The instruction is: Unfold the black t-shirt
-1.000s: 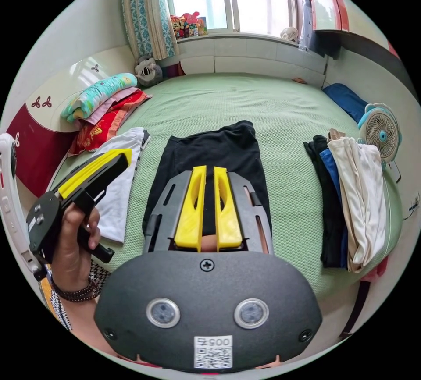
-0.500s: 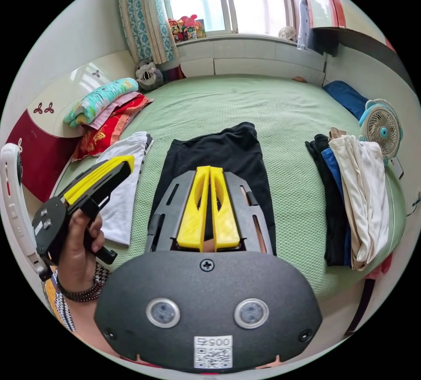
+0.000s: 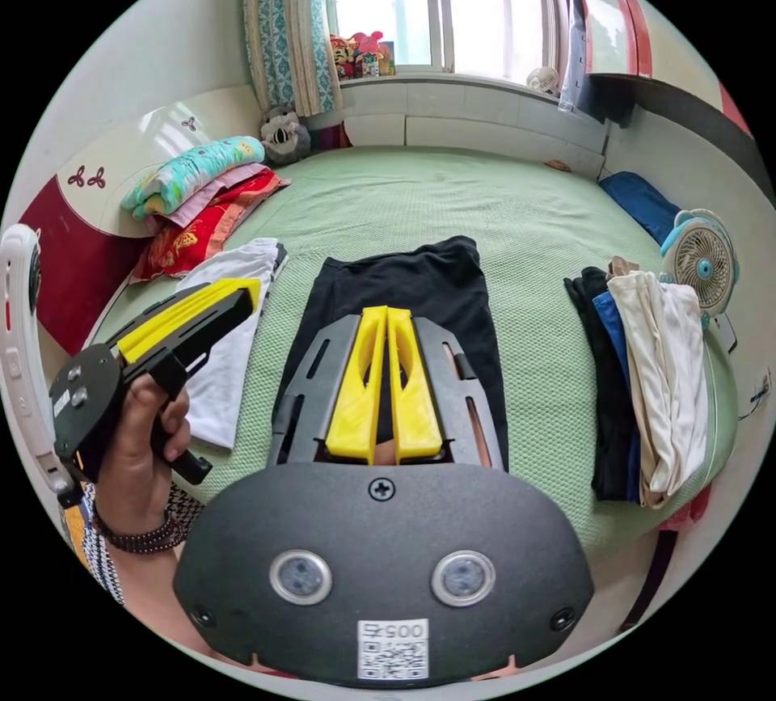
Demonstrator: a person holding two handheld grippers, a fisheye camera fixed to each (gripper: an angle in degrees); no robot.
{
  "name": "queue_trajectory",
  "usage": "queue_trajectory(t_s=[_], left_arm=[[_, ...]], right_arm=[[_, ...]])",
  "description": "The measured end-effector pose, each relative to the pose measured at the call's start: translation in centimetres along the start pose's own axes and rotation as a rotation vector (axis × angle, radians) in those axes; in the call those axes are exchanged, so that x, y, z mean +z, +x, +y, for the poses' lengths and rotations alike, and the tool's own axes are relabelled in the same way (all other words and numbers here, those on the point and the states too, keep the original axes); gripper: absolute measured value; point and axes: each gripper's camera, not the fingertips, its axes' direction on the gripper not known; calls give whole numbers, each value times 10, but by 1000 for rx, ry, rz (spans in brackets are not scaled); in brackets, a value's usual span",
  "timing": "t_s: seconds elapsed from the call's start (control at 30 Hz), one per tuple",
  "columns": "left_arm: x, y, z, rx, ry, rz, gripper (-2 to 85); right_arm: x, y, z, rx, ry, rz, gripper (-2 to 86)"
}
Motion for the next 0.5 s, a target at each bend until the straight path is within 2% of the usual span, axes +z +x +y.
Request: queue_trajectory(t_s=[0.33, 0.5], left_arm=[[-9, 2, 0, 14, 29, 21, -3], [-11, 1, -1, 2, 33, 36, -3]], right_arm=[[-12, -4, -1, -45, 67, -6, 20], [-12, 1, -4, -34, 80, -13, 5]])
